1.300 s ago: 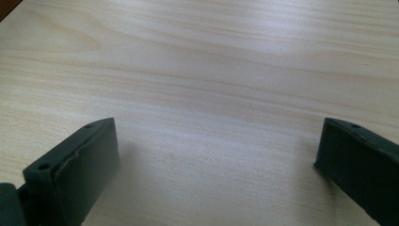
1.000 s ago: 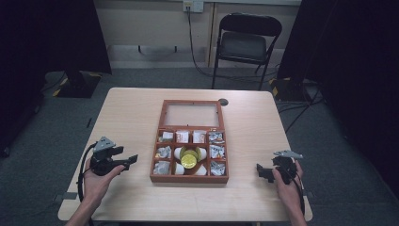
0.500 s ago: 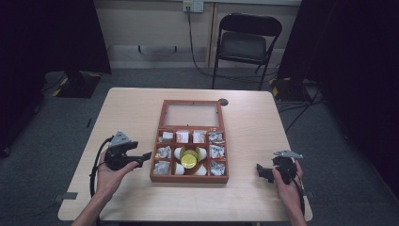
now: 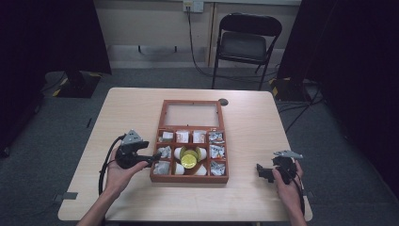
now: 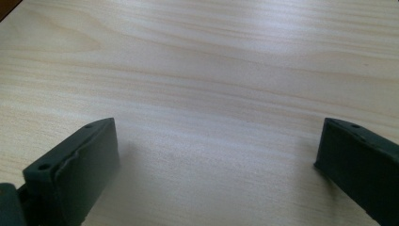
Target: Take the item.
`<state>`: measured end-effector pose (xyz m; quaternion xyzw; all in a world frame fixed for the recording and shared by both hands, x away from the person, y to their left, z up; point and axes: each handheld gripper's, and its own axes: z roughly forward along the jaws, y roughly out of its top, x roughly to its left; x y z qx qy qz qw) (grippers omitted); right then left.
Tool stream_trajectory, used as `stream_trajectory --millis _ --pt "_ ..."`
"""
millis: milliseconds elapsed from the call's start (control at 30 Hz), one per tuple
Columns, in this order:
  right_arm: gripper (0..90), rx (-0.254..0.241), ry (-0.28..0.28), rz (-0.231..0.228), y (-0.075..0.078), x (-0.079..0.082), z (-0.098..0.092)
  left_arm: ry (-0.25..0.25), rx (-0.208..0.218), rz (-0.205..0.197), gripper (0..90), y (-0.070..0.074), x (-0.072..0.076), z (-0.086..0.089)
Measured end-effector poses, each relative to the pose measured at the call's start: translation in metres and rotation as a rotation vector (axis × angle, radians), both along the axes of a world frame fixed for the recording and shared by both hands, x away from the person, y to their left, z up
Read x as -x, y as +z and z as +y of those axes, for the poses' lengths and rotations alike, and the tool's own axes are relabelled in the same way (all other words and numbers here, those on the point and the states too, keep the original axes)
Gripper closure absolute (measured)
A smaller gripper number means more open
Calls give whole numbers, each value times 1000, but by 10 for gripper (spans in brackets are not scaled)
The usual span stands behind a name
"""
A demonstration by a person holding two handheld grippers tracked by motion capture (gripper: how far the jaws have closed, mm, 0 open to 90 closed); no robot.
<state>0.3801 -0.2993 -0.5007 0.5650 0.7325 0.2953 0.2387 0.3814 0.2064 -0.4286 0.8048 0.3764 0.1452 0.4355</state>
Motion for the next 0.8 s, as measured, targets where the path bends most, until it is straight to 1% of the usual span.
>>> stream_trajectory --millis 33,67,100,133,167,200,233,267,300,400,433,467,533,600,633,667,700,733,767,800 --pt "0 0 0 0 0 0 0 -5 6 3 273 1 0 -4" --pt "0 0 0 0 0 0 0 -2 27 14 276 1 0 -6" --pt "0 0 0 0 0 0 0 -37 82 47 275 1 0 -12" --pt "0 0 0 0 0 0 0 -37 82 47 276 1 0 -12" --pt "0 0 0 0 0 0 0 -50 21 9 277 2 2 -21" --pt "0 0 0 0 0 0 0 -50 21 9 280 2 2 -21" --pt "0 0 0 0 0 0 0 -64 14 15 283 0 2 -28" --pt "0 0 0 0 0 0 0 -64 14 15 286 0 2 -28" --pt "0 0 0 0 0 0 0 -83 20 28 293 -1 1 -33" --pt "0 0 0 0 0 0 0 -93 20 26 308 -2 -1 -38" --pt "0 0 0 0 0 0 0 -112 25 30 312 -2 -3 -43" --pt "0 0 0 0 0 0 0 -112 25 30 316 -2 -3 -43" --pt "0 0 -2 0 0 0 0 -125 10 37 321 -3 -5 -48" --pt "0 0 -3 0 0 0 0 -140 -5 34 321 -2 -7 -54" --pt "0 0 -4 1 0 0 0 -156 -9 37 321 0 -9 -59" --pt "0 0 -3 0 0 0 0 -169 -7 32 321 1 -10 -62" --pt "0 0 -4 1 0 0 0 -177 5 35 323 2 -11 -65" --pt "0 0 -4 1 0 0 0 -177 5 35 323 2 -11 -65" --pt "0 0 -5 0 0 0 0 -189 23 50 322 2 -12 -68" --pt "0 0 -5 0 0 0 0 -201 25 51 322 2 -13 -72"
